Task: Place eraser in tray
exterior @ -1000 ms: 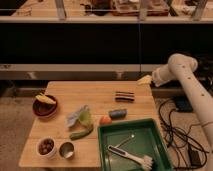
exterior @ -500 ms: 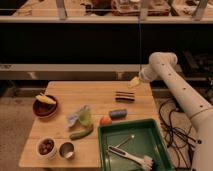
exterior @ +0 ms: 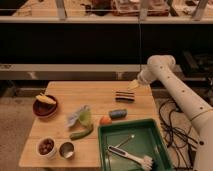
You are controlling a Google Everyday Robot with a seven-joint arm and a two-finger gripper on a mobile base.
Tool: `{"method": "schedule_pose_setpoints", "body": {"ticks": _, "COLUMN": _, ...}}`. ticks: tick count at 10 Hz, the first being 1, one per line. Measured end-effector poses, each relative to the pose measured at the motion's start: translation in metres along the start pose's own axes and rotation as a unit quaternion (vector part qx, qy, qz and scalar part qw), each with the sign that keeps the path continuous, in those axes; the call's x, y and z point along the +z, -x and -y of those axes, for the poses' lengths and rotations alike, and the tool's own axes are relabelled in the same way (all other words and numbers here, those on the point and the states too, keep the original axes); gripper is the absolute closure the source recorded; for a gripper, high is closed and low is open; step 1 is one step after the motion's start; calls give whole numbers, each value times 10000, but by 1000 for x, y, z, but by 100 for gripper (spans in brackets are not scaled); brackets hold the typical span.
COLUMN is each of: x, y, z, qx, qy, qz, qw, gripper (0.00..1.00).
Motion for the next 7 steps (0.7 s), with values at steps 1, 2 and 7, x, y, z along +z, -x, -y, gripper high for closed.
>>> {"method": "schedule_pose_setpoints", "body": {"ticks": 1, "x": 13, "y": 4, "z": 8, "qx": -239, "qy": 2, "qz": 15, "qw": 9997, "gripper": 20}}
{"method": "schedule_pose_setpoints", "body": {"ticks": 2, "x": 22, "y": 10, "z": 15, "qx": -537, "qy": -22, "qz": 44, "qw": 9985, "gripper": 20}}
{"method": "schedule_pose_setpoints", "body": {"ticks": 7, "x": 55, "y": 4, "z": 41, "qx": -1614, "qy": -220, "qz": 272, "qw": 9863, "gripper": 20}}
